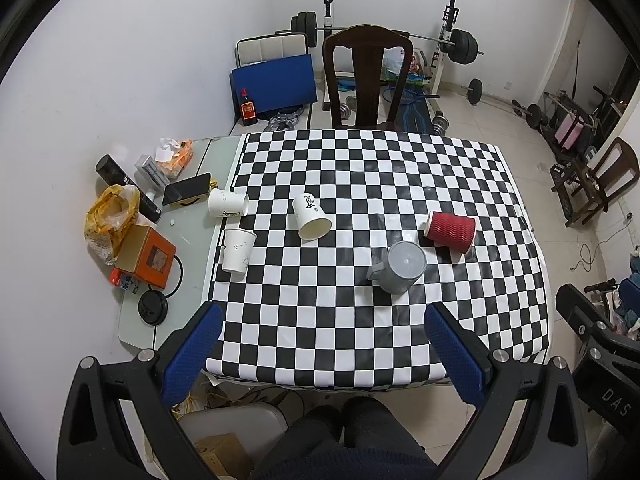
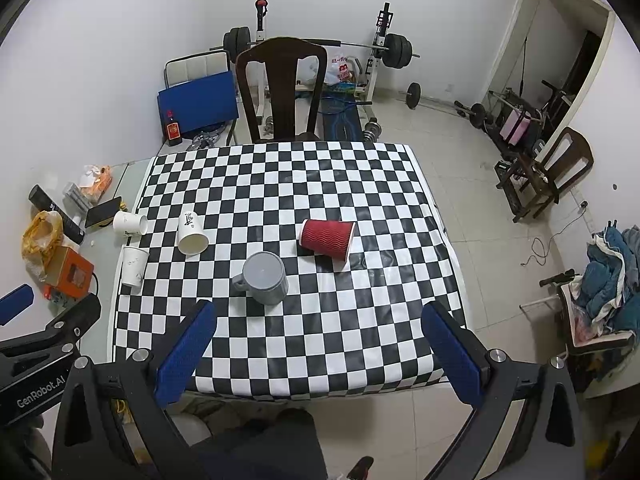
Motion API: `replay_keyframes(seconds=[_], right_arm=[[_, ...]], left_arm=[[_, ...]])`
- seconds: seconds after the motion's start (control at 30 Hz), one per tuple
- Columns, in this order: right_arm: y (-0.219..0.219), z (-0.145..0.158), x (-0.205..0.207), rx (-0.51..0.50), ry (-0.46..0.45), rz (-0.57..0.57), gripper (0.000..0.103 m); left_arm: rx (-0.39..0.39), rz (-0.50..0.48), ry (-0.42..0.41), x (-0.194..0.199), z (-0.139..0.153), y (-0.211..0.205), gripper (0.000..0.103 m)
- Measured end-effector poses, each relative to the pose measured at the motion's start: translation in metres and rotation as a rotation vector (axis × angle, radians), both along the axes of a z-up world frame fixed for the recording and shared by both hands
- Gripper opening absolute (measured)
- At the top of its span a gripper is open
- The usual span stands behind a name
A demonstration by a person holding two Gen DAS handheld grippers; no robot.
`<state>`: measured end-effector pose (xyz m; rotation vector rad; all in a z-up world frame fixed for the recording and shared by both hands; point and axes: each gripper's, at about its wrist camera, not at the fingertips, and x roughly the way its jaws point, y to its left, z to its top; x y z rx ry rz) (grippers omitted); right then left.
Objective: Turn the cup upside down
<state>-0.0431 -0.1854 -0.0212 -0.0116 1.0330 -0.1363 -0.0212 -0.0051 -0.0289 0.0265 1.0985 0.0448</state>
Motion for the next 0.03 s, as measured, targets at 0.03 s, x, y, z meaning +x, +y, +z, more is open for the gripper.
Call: replay_keyframes(seconds=[0.03], right_arm=[[-0.0003,-0.0001,0.0009,0.001,0.0,0.001,0.103]], left_arm=[[0.0,-0.003,0.002,0.0003,-0.0004,0.0001,0.103]])
